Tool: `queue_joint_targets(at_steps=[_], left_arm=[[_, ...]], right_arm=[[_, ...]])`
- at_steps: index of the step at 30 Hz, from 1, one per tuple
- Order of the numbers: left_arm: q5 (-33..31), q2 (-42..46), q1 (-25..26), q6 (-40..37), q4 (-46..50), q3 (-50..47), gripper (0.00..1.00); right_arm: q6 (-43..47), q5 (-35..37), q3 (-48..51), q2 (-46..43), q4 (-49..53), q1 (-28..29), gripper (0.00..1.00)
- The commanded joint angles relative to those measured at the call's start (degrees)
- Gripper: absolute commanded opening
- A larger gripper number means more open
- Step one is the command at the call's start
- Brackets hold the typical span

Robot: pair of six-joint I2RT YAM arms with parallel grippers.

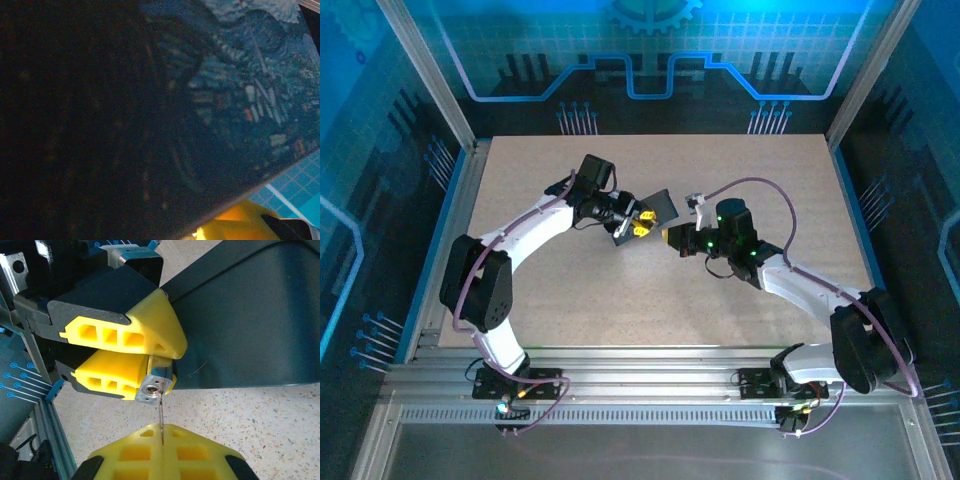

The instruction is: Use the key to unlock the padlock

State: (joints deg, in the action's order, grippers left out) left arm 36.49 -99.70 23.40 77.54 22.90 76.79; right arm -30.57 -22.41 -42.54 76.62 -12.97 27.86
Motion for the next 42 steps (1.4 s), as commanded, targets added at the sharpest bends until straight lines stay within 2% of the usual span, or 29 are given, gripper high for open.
queue_joint_targets(at_steps=[1, 42], left_arm=[[2.2, 2.8, -0.5, -1.4, -0.1, 1.4, 0.00], [0.5, 3.8, -0.5, -2.3, 2.7, 1.1, 0.00]], right_arm=[[1.2, 1.6, -1.2, -0.3, -0.9, 0.8, 0.00], [-0.2, 2.6, -3.6, 2.5, -4.8, 2.9, 0.00]])
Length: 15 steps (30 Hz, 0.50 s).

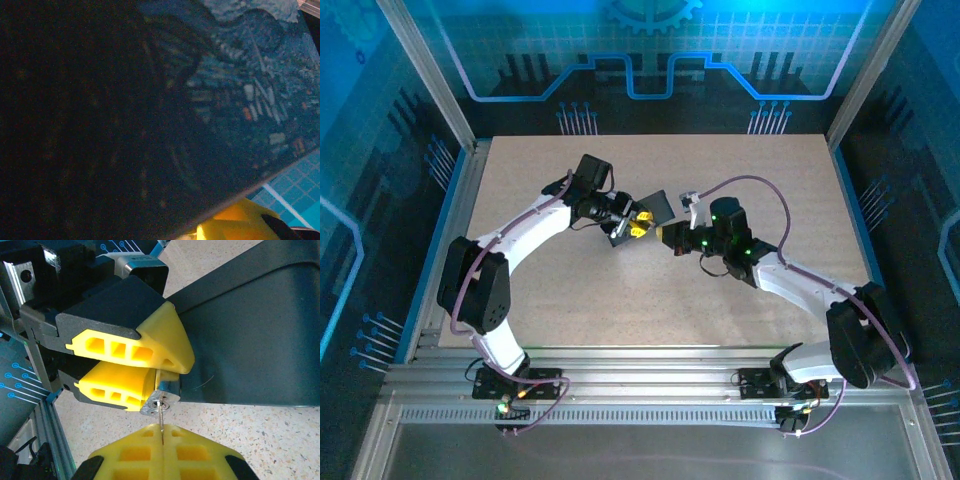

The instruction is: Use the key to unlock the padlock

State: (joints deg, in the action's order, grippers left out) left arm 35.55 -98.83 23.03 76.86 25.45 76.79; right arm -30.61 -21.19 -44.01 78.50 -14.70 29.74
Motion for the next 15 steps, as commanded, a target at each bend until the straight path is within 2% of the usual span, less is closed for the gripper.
queue_joint_targets(at_steps=[1, 15], left_arm=[[1.4, 2.9, -0.1, -1.7, 0.1, 1.1, 0.00], [0.8, 2.8, -0.1, -1.4, 1.0, 1.2, 0.00]], right_arm=[[-0.2, 1.3, -2.2, 0.7, -3.1, 1.1, 0.00], [-1.5, 2.6, -2.3, 1.8, -5.4, 1.8, 0.00]])
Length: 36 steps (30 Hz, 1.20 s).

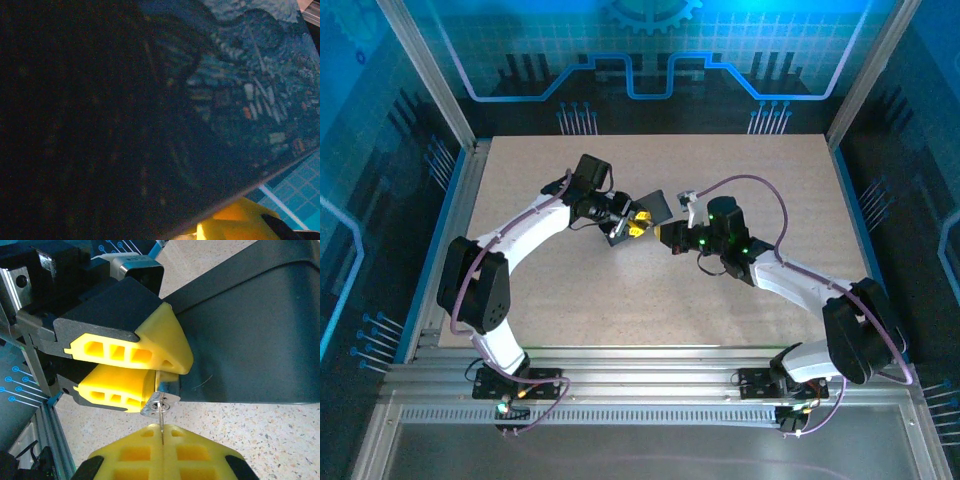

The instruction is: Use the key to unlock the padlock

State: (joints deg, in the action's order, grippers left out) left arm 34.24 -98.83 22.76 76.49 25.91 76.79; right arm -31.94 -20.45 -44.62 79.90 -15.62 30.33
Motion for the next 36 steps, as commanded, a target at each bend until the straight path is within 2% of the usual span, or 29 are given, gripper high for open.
queue_joint_targets(at_steps=[1, 22, 27, 32, 36], left_arm=[[2.0, 2.8, 0.2, -1.1, 0.9, 1.4, 0.00], [1.4, 2.9, 0.2, 1.5, 1.1, 0.8, 0.00], [1.4, 2.5, 0.2, 1.8, 1.7, 1.7, 0.00], [0.9, 1.8, 0.3, -1.4, 5.6, 3.6, 0.00], [0.0, 1.8, 0.3, -2.0, 7.0, 3.5, 0.00]], right_arm=[[-0.1, 2.2, -1.9, 0.4, -4.6, 1.4, 0.00], [-0.3, 8.1, -3.9, 2.8, -5.2, 5.7, 0.00], [-2.3, 7.9, -3.6, 4.3, -8.3, 5.9, 0.00], [-4.6, 8.2, -3.2, 4.6, -10.7, 5.7, 0.00], [-8.8, 5.6, -3.3, 5.3, -13.1, 4.7, 0.00]])
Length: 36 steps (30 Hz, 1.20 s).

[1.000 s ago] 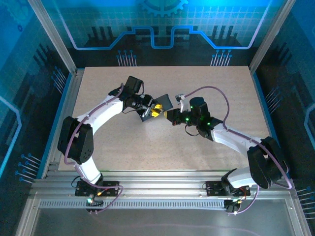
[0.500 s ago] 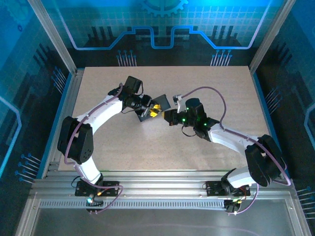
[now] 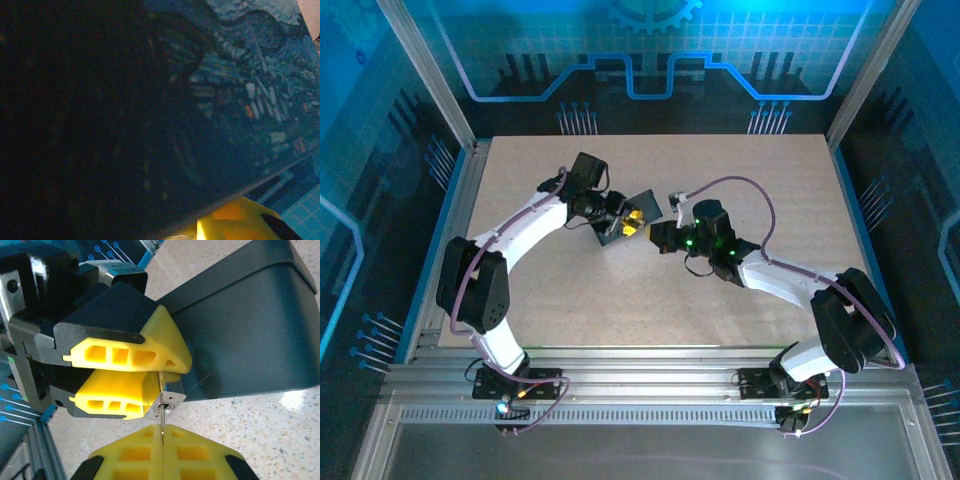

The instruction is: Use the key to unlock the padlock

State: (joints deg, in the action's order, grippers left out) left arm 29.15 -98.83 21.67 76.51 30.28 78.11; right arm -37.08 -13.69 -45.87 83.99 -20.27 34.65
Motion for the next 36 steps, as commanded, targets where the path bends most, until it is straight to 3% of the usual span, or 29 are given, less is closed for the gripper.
queue_joint_targets(at_steps=[1, 15, 20, 26, 32, 36], left_arm=[[5.0, 1.8, 1.4, -1.9, 2.4, 2.1, 0.00], [5.5, 1.4, 1.4, -1.4, 2.2, 2.3, 0.00], [5.9, 1.1, 1.4, -1.3, 2.2, 2.8, 0.00], [5.9, 1.1, 1.4, -1.2, 2.3, 3.0, 0.00], [6.2, 1.4, 1.4, 1.4, -0.8, 1.7, 0.00], [5.9, 1.6, 1.3, 1.4, -0.6, 2.0, 0.00]], right_arm=[[-4.9, -2.2, -2.1, 1.5, -9.0, 0.1, 0.00], [-23.4, -8.3, -0.5, 7.9, -19.1, -4.0, 0.00], [-24.4, -9.5, -0.7, 9.7, -22.2, -3.6, 0.00], [-21.0, -7.7, -0.5, 9.5, -19.2, -3.4, 0.00], [-29.9, -7.6, -1.9, 11.3, -23.4, -2.6, 0.00], [-32.9, -6.9, -2.7, 11.3, -20.1, -2.3, 0.01]])
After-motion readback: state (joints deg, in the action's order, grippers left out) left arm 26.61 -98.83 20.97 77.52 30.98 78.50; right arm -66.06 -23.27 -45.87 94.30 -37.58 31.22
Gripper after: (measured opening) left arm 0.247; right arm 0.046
